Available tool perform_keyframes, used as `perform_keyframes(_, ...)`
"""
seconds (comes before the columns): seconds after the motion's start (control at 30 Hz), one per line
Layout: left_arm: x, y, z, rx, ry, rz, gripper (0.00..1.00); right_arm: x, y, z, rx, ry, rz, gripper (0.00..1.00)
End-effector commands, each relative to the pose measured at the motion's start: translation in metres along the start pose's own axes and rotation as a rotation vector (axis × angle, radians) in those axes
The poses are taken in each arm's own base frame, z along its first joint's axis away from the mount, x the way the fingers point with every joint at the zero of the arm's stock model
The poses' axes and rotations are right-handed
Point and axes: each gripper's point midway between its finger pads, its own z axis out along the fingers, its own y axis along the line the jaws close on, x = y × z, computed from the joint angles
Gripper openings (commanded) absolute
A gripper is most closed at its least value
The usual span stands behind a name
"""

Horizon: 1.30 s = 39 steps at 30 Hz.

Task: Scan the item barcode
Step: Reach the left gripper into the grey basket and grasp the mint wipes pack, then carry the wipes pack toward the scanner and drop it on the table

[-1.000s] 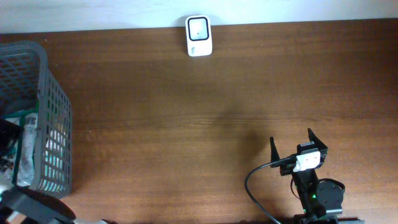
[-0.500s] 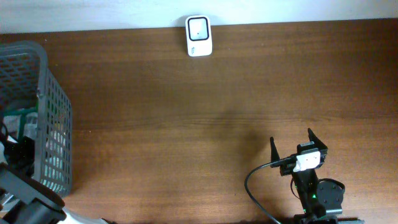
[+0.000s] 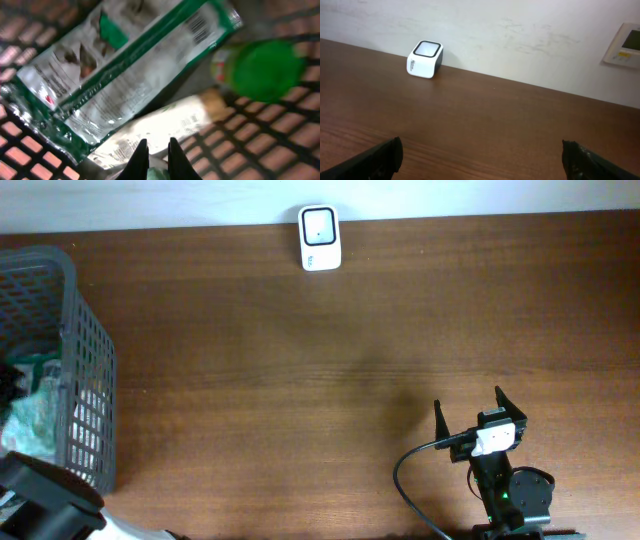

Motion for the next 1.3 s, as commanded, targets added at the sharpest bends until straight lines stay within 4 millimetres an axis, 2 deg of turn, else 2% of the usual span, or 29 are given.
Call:
perform_keyframes(0.0, -0.029, -0.05, -0.078, 0.095, -0.199, 0.093, 0.0, 0.002, 0.002, 0.0, -0.005, 0.003, 0.004, 0.98)
perform_keyframes(0.07, -0.032, -0.077, -0.118, 0.143, -0.288, 0.151, 0.0, 0.002, 0.002, 0.0, -0.005, 0.003, 0.004, 0.98)
perform_keyframes(0.13, -0.015, -0.124, -0.178, 0.232, -0.417, 0.263, 0.0, 0.002, 0.002, 0.0, -0.005, 0.003, 0.004, 0.98)
perform_keyframes(0.2, 0.002, -0.15, -0.202, 0.287, -0.463, 0.333, 0.0, 0.002, 0.002, 0.0, -0.005, 0.003, 0.004, 0.98)
perform_keyframes(0.23, 0.027, -0.179, -0.218, 0.344, -0.481, 0.417, 0.0, 0.002, 0.002, 0.0, -0.005, 0.003, 0.004, 0.98)
perform_keyframes(0.27, 0.042, -0.195, -0.222, 0.371, -0.478, 0.469, 0.0, 0.002, 0.002, 0.0, -0.005, 0.003, 0.004, 0.98)
perform_keyframes(0.33, 0.085, -0.238, -0.222, 0.421, -0.44, 0.623, 0.0, 0.002, 0.002, 0.0, -0.005, 0.003, 0.004, 0.98)
perform_keyframes(0.43, 0.148, -0.284, -0.193, 0.407, -0.342, 0.805, 0.0, 0.002, 0.002, 0.0, -0.005, 0.003, 0.004, 0.98)
perform_keyframes(0.5, 0.198, -0.315, -0.152, 0.389, -0.222, 0.915, 0.0, 0.002, 0.002, 0.0, -0.005, 0.003, 0.004, 0.98)
perform_keyframes(0.57, 0.231, -0.334, -0.115, 0.369, -0.15, 0.976, 0.0, 0.002, 0.002, 0.0, -0.005, 0.003, 0.004, 0.98)
perform_keyframes(0.6, 0.253, -0.346, -0.088, 0.358, -0.11, 1.007, 0.0, 0.002, 0.002, 0.0, -0.005, 0.003, 0.004, 0.98)
perform_keyframes(0.73, 0.307, -0.376, -0.019, 0.331, -0.061, 1.114, 0.0, 0.002, 0.002, 0.0, -0.005, 0.003, 0.004, 0.98)
perform_keyframes(0.8, 0.327, -0.392, 0.032, 0.27, -0.079, 1.161, 0.0, 0.002, 0.002, 0.0, -0.005, 0.003, 0.004, 0.98)
perform_keyframes(0.87, 0.336, -0.398, 0.052, 0.26, -0.064, 1.175, 0.0, 0.002, 0.002, 0.0, -0.005, 0.003, 0.004, 0.98)
perform_keyframes(0.9, 0.34, -0.399, 0.061, 0.252, -0.054, 1.182, 0.07, 0.002, 0.002, 0.0, -0.005, 0.003, 0.004, 0.98)
perform_keyframes(0.97, 0.344, -0.399, 0.067, 0.247, -0.044, 1.188, 0.5, 0.002, 0.002, 0.0, -0.005, 0.003, 0.004, 0.98)
perform_keyframes(1.0, 0.344, -0.399, 0.067, 0.247, -0.045, 1.188, 0.64, 0.002, 0.002, 0.0, -0.005, 0.003, 0.004, 0.98)
perform_keyframes(1.03, 0.343, -0.402, 0.065, 0.252, -0.055, 1.186, 0.7, 0.002, 0.002, 0.0, -0.005, 0.003, 0.004, 0.98)
perform_keyframes(1.07, 0.339, -0.404, 0.062, 0.255, -0.068, 1.181, 0.72, 0.002, 0.002, 0.0, -0.005, 0.003, 0.004, 0.98)
perform_keyframes(1.13, 0.317, -0.411, 0.038, 0.25, -0.129, 1.152, 0.72, 0.002, 0.002, 0.0, -0.005, 0.003, 0.004, 0.98)
perform_keyframes(1.17, 0.296, -0.411, 0.013, 0.25, -0.171, 1.121, 0.71, 0.002, 0.002, 0.0, -0.005, 0.003, 0.004, 0.99)
perform_keyframes(1.2, 0.269, -0.407, -0.023, 0.258, -0.219, 1.075, 0.7, 0.002, 0.002, 0.0, -0.005, 0.003, 0.004, 0.98)
perform_keyframes(1.23, 0.242, -0.399, -0.057, 0.28, -0.258, 1.025, 0.69, 0.002, 0.002, 0.0, -0.005, 0.003, 0.004, 0.98)
perform_keyframes(1.27, 0.223, -0.39, -0.081, 0.291, -0.286, 0.986, 0.68, 0.002, 0.002, 0.0, -0.005, 0.003, 0.004, 0.98)
